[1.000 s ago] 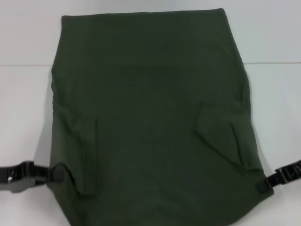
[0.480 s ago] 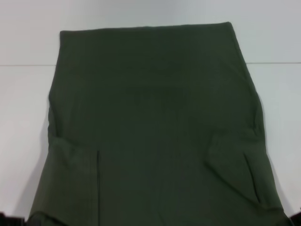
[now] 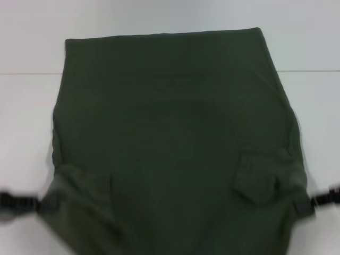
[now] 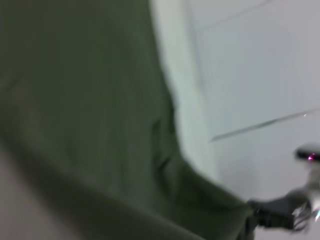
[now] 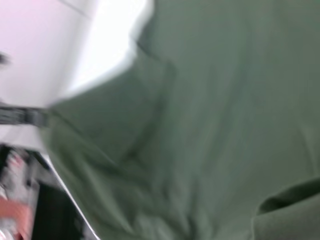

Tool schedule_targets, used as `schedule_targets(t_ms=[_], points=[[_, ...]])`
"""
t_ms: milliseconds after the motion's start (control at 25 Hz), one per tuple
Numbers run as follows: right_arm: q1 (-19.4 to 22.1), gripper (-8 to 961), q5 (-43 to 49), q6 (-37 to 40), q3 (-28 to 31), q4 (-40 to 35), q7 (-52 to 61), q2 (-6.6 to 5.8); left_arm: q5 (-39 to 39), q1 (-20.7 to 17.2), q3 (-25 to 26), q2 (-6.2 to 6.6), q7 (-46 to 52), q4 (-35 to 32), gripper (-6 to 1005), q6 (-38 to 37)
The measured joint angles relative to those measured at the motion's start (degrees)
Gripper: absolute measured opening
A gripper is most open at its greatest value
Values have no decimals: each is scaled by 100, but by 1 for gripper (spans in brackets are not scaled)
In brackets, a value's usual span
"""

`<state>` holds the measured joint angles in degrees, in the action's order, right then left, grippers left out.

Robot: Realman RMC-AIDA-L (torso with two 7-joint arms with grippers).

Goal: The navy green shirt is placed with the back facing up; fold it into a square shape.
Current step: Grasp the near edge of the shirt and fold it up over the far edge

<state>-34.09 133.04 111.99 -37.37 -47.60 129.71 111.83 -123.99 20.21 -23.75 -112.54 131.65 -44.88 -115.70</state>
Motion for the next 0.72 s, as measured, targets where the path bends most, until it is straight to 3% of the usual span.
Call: schedule_targets(t_ms=[120, 200, 360, 560, 720], points=[[-139, 35, -600, -181, 362, 121, 68, -81, 218, 510, 258, 108, 385, 363, 19, 445], [-230, 35, -899, -704, 600, 280, 132, -115, 238, 867, 391, 168, 592, 640, 19, 1047], [-431, 35, -1229, -2600, 626, 756, 105, -25, 198, 1489, 359, 212, 723, 1295, 26, 2765], [-861, 36, -1016, -5160, -159, 1447, -131, 242, 140, 1891, -309, -29, 675, 1525, 36, 4727], [-1063, 36, -808, -6226, -647, 1611, -120, 407, 136, 1952, -974, -166, 821, 1432, 43, 5627]])
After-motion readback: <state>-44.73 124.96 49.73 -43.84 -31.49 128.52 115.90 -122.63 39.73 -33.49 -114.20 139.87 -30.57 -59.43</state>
